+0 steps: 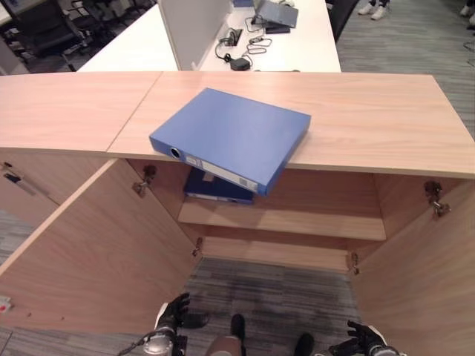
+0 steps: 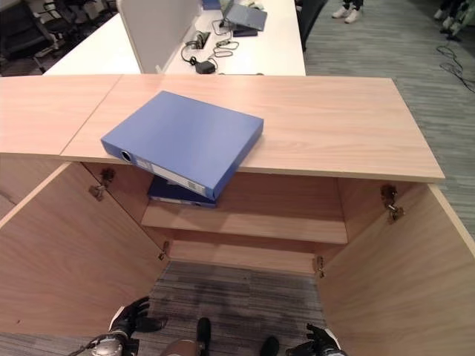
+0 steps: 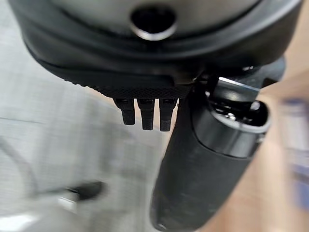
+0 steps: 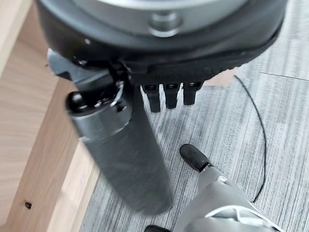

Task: Put the empty folder in the office cabinet

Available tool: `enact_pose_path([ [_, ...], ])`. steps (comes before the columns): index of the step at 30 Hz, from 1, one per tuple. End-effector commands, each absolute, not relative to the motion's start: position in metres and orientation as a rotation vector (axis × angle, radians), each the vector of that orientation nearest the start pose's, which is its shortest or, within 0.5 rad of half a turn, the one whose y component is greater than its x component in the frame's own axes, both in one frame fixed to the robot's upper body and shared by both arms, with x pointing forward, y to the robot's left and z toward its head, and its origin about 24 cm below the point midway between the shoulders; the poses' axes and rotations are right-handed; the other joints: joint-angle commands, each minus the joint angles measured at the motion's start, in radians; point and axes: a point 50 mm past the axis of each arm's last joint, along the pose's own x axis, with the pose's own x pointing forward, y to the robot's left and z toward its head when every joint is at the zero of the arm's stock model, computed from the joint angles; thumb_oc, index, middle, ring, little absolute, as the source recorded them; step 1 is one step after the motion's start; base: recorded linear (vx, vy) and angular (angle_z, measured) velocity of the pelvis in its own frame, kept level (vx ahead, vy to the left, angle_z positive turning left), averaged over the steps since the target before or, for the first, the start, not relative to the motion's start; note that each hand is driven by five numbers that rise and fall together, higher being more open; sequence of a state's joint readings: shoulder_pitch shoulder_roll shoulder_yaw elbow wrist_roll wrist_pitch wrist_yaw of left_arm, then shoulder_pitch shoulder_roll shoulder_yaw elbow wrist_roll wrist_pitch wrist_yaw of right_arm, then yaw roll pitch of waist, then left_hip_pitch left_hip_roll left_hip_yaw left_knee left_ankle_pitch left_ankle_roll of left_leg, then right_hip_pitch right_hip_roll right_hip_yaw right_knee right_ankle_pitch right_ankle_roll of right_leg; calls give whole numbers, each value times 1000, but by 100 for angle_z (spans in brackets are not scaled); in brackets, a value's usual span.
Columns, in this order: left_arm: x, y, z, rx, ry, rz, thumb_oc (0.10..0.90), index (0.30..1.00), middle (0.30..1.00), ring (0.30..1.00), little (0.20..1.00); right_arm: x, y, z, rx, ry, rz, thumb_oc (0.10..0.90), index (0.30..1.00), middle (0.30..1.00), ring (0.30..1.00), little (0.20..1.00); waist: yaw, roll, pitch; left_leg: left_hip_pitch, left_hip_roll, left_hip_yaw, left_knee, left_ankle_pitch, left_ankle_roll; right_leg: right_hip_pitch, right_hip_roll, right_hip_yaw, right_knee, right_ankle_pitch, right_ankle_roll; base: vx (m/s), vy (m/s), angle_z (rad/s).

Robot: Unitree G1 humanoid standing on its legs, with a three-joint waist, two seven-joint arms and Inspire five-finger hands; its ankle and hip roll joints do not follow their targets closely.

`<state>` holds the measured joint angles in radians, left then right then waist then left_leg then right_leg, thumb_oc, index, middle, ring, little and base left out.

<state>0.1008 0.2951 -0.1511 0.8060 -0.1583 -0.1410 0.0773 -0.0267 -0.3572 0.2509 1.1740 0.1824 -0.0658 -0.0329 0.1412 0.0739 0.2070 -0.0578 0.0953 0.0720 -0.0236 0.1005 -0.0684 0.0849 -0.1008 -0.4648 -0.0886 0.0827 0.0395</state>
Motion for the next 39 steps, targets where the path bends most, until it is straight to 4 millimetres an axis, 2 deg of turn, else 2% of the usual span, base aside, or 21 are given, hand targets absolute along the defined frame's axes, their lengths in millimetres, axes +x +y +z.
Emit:
enact_pose_path([
  [1, 182, 265, -83, 370, 594, 155, 800, 900, 900, 900, 900, 150, -278, -126, -336, 962, -165, 800, 900, 900, 900, 900, 21, -41, 39, 35, 35, -18, 98, -108, -46, 55, -16, -17, 1, -149, 46, 23, 12, 26],
  [2, 190, 267, -68, 415, 511, 152, 800, 900, 900, 900, 900, 150, -279, -125, -321, 957, -183, 800, 900, 900, 900, 900, 29, -43, 35, 40, 39, -18, 79, -102, -47, 56, -15, -23, 1, -149, 50, 15, 13, 22],
  [3, 190, 267, -67, 416, 512, 153, 800, 900, 900, 900, 900, 150, -279, -125, -321, 957, -183, 800, 900, 900, 900, 900, 29, -43, 34, 40, 39, -18, 78, -101, -47, 56, -15, -22, 1, -149, 50, 35, 26, 19],
  [4, 198, 272, -48, 475, 414, 165, 800, 900, 900, 900, 900, 149, -280, -125, -314, 954, -194, 800, 900, 900, 900, 900, 35, -45, 31, 46, 40, -21, 65, -100, -47, 56, -15, -25, 1, -149, 54, 31, 22, 13],
  [5, 201, 275, -40, 503, 374, 180, 800, 900, 900, 900, 900, 148, -280, -126, -311, 956, -199, 800, 900, 900, 900, 900, 40, -46, 30, 47, 39, -23, 62, -99, -47, 57, -15, -26, 1, -150, 55, 31, 22, 18],
  [6, 200, 275, -40, 503, 374, 181, 800, 900, 900, 900, 900, 148, -279, -126, -311, 956, -199, 800, 900, 900, 900, 900, 40, -47, 30, 48, 39, -23, 62, -99, -47, 57, -15, -26, 1, -150, 55, 21, 11, 23],
  [10, 212, 283, 1, 674, 153, 304, 800, 900, 900, 900, 900, 141, -274, -130, -308, 961, -221, 800, 900, 900, 900, 900, 55, -58, 25, 52, 29, -39, 51, -107, -48, 67, -15, -31, 1, -155, 56, 45, 2, 16],
  [13, 216, 285, 20, 786, 19, 451, 800, 900, 900, 900, 900, 137, -264, -134, -314, 951, -222, 800, 900, 900, 900, 900, 62, -75, 21, 57, 26, -49, 41, -113, -49, 76, -15, -38, 1, -158, 57, 51, -22, 13],
  [16, 218, 284, 40, 886, -94, 504, 800, 900, 900, 900, 900, 134, -257, -137, -300, 955, -217, 800, 900, 900, 900, 900, 65, -86, 18, 65, 22, -49, 34, -119, -48, 82, -15, -39, 1, -161, 59, 44, 0, 16],
  [20, 222, 285, 78, 1033, -284, 570, 800, 900, 900, 900, 900, 133, -252, -139, -280, 957, -209, 800, 900, 900, 900, 900, 65, -95, 15, 70, 20, -47, 30, -127, -47, 82, -17, -36, 1, -159, 63, 36, 10, 0],
  [22, 227, 278, 105, 1142, -435, 554, 800, 900, 900, 900, 900, 135, -252, -139, -282, 952, -199, 800, 900, 900, 900, 900, 60, -97, 12, 72, 17, -45, 30, -132, -46, 79, -19, -31, 1, -157, 65, 20, 10, -2],
  [23, 227, 278, 106, 1143, -436, 554, 800, 900, 900, 900, 900, 135, -251, -139, -281, 952, -199, 800, 900, 900, 900, 900, 61, -97, 13, 72, 17, -45, 31, -133, -46, 79, -19, -30, 1, -157, 65, 0, 0, 0],
  [26, 229, 264, 139, 1260, -623, 480, 800, 900, 900, 900, 900, 138, -252, -137, -290, 941, -184, 800, 900, 900, 900, 900, 49, -91, 7, 79, 12, -38, 31, -141, -43, 80, -21, -21, 1, -157, 68, 34, 24, -9],
  [27, 229, 265, 140, 1260, -623, 479, 800, 900, 900, 900, 900, 138, -252, -137, -289, 941, -184, 800, 900, 900, 900, 900, 50, -92, 7, 80, 12, -38, 31, -141, -43, 80, -22, -21, 1, -157, 68, 35, 25, -12],
  [34, 227, 236, 188, 1360, -909, 337, 800, 900, 900, 900, 900, 140, -255, -134, -326, 930, -142, 800, 900, 900, 900, 900, 21, -76, -1, 89, 4, -30, 35, -153, -38, 77, -26, -2, 4, -155, 71, 18, 21, -7],
  [37, 224, 227, 200, 1380, -980, 290, 800, 900, 900, 900, 900, 140, -257, -133, -336, 927, -137, 800, 900, 900, 900, 900, 14, -73, -2, 86, 0, -27, 36, -149, -35, 73, -29, 0, 2, -147, 73, 22, 10, -7],
  [39, 220, 214, 213, 1381, -1076, 222, 800, 900, 900, 900, 900, 139, -259, -133, -350, 934, -132, 800, 900, 900, 900, 900, 5, -66, -4, 93, 0, -26, 39, -158, -36, 76, -28, 8, 4, -155, 74, 22, 13, -9],
])
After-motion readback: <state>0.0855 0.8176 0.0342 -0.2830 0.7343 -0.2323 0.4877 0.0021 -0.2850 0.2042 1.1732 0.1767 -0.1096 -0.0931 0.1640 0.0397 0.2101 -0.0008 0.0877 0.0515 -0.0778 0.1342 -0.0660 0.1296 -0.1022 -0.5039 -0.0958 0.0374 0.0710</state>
